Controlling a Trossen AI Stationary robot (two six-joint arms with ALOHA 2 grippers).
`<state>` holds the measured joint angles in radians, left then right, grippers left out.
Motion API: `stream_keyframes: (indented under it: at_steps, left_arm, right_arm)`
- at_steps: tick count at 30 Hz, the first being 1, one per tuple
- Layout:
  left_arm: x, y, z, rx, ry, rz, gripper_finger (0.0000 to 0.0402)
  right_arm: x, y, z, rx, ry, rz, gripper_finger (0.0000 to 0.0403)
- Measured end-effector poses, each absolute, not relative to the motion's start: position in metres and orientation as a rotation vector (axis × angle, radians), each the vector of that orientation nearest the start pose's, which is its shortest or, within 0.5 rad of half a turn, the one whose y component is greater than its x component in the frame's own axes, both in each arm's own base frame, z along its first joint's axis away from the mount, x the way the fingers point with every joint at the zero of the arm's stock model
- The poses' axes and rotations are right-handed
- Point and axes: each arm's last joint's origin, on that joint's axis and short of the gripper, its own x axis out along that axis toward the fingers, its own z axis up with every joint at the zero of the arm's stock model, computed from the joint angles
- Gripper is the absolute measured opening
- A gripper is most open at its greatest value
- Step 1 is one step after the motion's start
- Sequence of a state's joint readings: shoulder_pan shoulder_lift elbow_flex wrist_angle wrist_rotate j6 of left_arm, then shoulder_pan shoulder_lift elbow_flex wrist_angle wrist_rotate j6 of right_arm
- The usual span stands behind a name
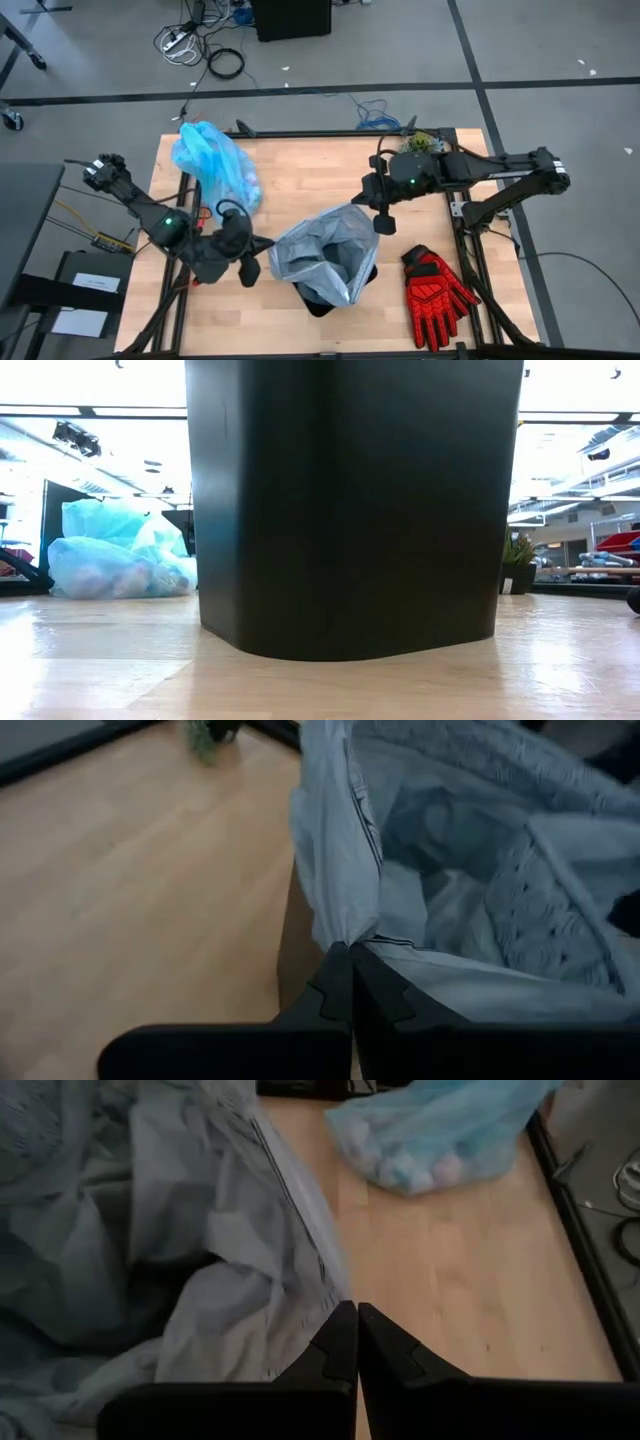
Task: Place trash/remove bag and relplace
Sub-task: Put the gray trash bag into the trash bin
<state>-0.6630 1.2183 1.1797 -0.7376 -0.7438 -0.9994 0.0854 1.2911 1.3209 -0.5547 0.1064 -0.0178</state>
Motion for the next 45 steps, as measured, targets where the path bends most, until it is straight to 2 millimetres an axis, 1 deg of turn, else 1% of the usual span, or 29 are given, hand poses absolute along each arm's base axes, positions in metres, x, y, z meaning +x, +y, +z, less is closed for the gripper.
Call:
stream_keyframes:
  at_steps: [3, 7, 11, 13, 17, 19, 21, 24, 26, 28, 30, 32, 34, 37, 39, 42, 45]
  left_arm:
    - [0.195, -0.134, 0.327, -0.485, 0.516, 0.394, 0.0001]
    - [0.196, -0.139, 0.311, -0.532, 0.489, 0.393, 0.0001]
    - [0.201, -0.144, 0.296, -0.59, 0.439, 0.36, 0.0001]
    - [0.203, -0.145, 0.287, -0.613, 0.417, 0.348, 0.0001]
    - [0.206, -0.148, 0.274, -0.658, 0.376, 0.326, 0.0001]
    - [0.208, -0.149, 0.27, -0.653, 0.365, 0.315, 0.0001]
    - [0.21, -0.152, 0.269, -0.646, 0.356, 0.307, 0.0001]
    - [0.213, -0.154, 0.267, -0.634, 0.354, 0.301, 0.0001]
    - [0.215, -0.155, 0.264, -0.624, 0.362, 0.304, 0.0001]
    - [0.216, -0.157, 0.262, -0.623, 0.365, 0.303, 0.0001]
    - [0.219, -0.159, 0.26, -0.614, 0.365, 0.294, 0.0001]
    - [0.222, -0.162, 0.259, -0.609, 0.358, 0.281, 0.0001]
    - [0.224, -0.164, 0.257, -0.609, 0.353, 0.276, 0.0001]
    - [0.228, -0.167, 0.254, -0.614, 0.348, 0.273, 0.0001]
    - [0.23, -0.169, 0.251, -0.617, 0.345, 0.272, 0.0001]
    - [0.233, -0.172, 0.248, -0.626, 0.338, 0.267, 0.0001]
    - [0.236, -0.175, 0.246, -0.635, 0.333, 0.258, 0.0001]
  right_arm:
    - [0.277, 0.016, 0.361, -0.033, 0.522, -0.002, 0.0]
    - [0.28, 0.012, 0.34, 0.01, 0.538, 0.008, 0.0]
    - [0.28, 0.012, 0.326, 0.033, 0.567, 0.012, 0.0]
    - [0.279, 0.012, 0.322, 0.042, 0.578, 0.021, 0.0]
    - [0.28, 0.012, 0.324, 0.039, 0.561, 0.004, 0.0]
    - [0.277, 0.011, 0.329, 0.034, 0.537, -0.02, 0.0]
    - [0.273, 0.01, 0.341, 0.034, 0.494, -0.028, 0.0002]
    - [0.266, 0.01, 0.366, 0.056, 0.412, -0.022, 0.0012]
    - [0.261, 0.009, 0.383, 0.068, 0.355, 0.003, 0.0028]
    - [0.256, 0.009, 0.396, 0.088, 0.316, 0.036, 0.0053]
    - [0.255, 0.009, 0.405, 0.118, 0.291, 0.059, 0.0086]
    - [0.256, 0.009, 0.408, 0.132, 0.291, 0.074, 0.0125]
    - [0.261, 0.011, 0.404, 0.14, 0.306, 0.086, 0.017]
    - [0.272, 0.014, 0.393, 0.139, 0.366, 0.078, 0.0237]
    - [0.278, 0.017, 0.386, 0.14, 0.391, 0.064, 0.0273]
    - [0.286, 0.017, 0.379, 0.144, 0.418, 0.047, 0.0299]
    - [0.29, 0.017, 0.373, 0.143, 0.454, 0.039, 0.0296]
